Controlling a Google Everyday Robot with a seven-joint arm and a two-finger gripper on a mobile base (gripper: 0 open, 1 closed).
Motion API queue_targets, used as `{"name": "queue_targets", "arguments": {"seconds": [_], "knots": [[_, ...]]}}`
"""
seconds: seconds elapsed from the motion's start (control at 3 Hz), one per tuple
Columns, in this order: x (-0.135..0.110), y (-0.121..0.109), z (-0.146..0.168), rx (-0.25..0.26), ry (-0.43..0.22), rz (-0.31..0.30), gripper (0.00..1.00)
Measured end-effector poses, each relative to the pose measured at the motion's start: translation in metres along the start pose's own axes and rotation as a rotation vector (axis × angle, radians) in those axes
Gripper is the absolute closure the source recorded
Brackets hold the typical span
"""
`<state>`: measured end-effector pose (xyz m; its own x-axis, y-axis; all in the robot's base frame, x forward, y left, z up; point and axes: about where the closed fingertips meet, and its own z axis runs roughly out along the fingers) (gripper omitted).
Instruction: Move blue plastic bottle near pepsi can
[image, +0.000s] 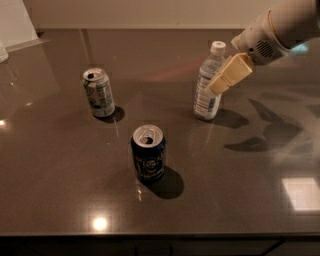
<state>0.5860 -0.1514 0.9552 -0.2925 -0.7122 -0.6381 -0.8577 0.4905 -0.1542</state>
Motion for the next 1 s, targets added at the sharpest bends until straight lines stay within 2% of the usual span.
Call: {"name": "queue_targets", "arguments": {"seconds": [0.33,1.0], "knots": [[-0.0018,0.0007,0.0077,-0.018,-0.019,0.006,0.06],[-0.0005,0.0019,0.0040,-0.054,-0.050,0.030,0.55]]}}
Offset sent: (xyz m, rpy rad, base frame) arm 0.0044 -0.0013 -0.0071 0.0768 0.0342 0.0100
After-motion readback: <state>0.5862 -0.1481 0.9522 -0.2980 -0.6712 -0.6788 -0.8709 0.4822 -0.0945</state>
